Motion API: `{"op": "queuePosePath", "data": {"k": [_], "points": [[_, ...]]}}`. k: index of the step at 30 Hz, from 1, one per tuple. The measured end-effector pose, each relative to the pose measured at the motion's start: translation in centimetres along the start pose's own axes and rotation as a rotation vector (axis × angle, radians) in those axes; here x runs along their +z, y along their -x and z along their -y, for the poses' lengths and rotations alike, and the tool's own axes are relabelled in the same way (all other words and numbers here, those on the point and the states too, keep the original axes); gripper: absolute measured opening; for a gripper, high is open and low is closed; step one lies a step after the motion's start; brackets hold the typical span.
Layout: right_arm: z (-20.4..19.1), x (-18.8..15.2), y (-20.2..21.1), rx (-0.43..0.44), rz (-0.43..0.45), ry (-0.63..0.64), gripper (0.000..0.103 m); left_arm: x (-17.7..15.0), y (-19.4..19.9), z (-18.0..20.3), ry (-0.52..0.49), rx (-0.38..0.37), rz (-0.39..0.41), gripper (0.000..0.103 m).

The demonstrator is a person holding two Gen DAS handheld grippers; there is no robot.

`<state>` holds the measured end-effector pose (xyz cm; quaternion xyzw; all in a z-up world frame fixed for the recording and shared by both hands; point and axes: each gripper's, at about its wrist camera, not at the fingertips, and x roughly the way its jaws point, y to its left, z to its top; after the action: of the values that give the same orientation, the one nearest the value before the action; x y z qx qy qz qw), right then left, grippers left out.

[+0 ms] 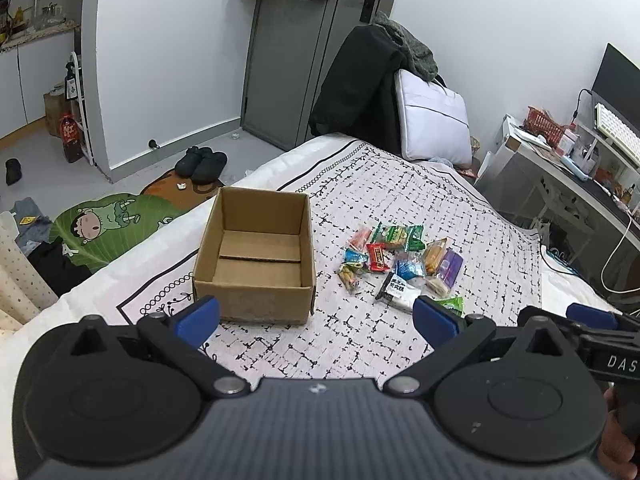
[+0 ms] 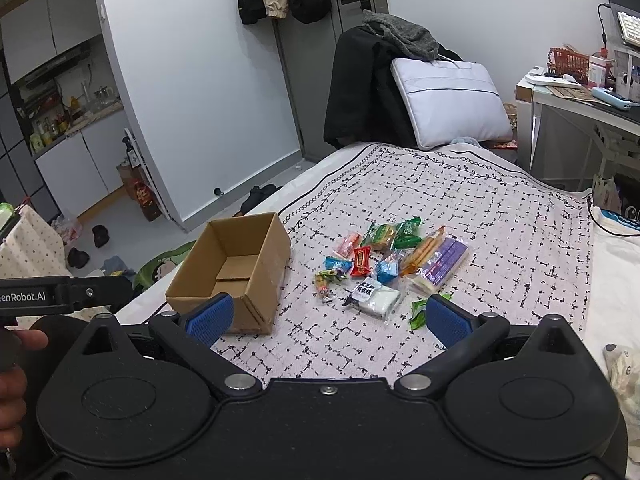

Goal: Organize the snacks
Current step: 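Close the right gripper on the green packet while the left gripper grasps a clear packet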

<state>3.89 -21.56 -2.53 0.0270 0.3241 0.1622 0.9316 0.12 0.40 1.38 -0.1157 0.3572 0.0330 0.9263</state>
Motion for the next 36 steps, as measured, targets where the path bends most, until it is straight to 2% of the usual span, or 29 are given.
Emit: {"op": "queuePosePath", "data": {"k": [17,28,36], "points": [[4.4,-0.4,-3.9,0.005,-0.008,-0.078,0.101,0.4,-4.5,1.5,0.029,-0.015,-0.039,0.100],[7.3,-0.8,-7.0,0.025,-0.055,-0.140,0.087,0.6,-7.8,2.9,0.043,-0.025,-0.060,0.099],[9.7,-1.7,-9.6,0.044,-0.107,-0.221,0.078,0.5,-11.0,4.5,0.054,-0.044,-0.098,0.092]]}}
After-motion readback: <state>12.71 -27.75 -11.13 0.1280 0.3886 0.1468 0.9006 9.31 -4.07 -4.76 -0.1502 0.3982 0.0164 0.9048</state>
